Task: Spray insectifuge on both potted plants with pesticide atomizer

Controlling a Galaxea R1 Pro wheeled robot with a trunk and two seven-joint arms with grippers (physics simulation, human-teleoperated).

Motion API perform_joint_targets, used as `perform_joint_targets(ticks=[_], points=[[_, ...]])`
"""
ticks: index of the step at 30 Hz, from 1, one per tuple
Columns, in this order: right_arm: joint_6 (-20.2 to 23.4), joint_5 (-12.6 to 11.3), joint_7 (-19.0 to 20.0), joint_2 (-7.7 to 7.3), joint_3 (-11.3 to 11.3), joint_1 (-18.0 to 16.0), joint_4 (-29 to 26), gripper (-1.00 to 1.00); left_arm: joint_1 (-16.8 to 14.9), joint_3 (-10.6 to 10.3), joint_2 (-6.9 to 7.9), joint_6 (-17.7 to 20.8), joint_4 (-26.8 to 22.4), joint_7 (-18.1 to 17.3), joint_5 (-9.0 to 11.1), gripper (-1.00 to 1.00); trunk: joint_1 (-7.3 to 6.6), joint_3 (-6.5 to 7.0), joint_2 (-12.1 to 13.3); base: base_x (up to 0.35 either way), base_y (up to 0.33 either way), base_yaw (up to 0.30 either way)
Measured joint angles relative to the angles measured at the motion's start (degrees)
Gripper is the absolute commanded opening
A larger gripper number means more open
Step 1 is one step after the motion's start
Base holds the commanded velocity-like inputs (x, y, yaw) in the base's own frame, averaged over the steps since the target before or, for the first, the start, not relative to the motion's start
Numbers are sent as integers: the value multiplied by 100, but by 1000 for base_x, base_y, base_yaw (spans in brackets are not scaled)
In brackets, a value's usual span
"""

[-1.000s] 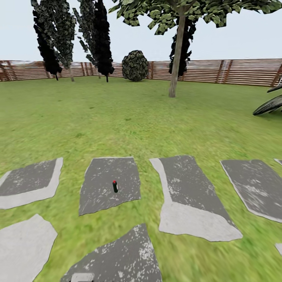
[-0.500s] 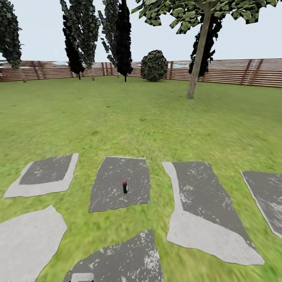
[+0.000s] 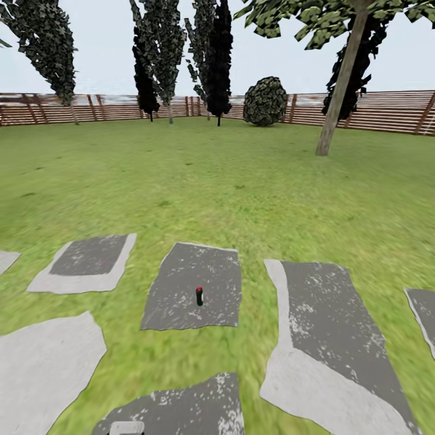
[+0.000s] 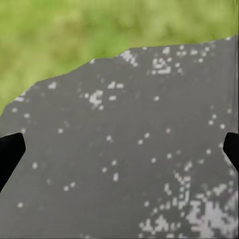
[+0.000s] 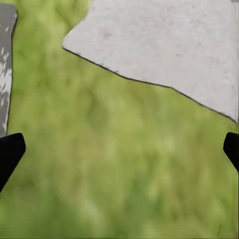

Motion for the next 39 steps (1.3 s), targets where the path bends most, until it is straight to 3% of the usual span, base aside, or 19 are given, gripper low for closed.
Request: perform_joint_targets(ticks=[16, 39], points=[[0, 0, 11, 10, 32, 0, -12, 100, -1, 0, 0, 0, -8, 0, 0, 100, 0, 0, 0, 153, -230, 23], [1, 8, 8, 10, 32, 0, -4, 100, 2, 0, 0, 0, -8, 0, 0, 100, 0, 0, 0, 146, -227, 250]])
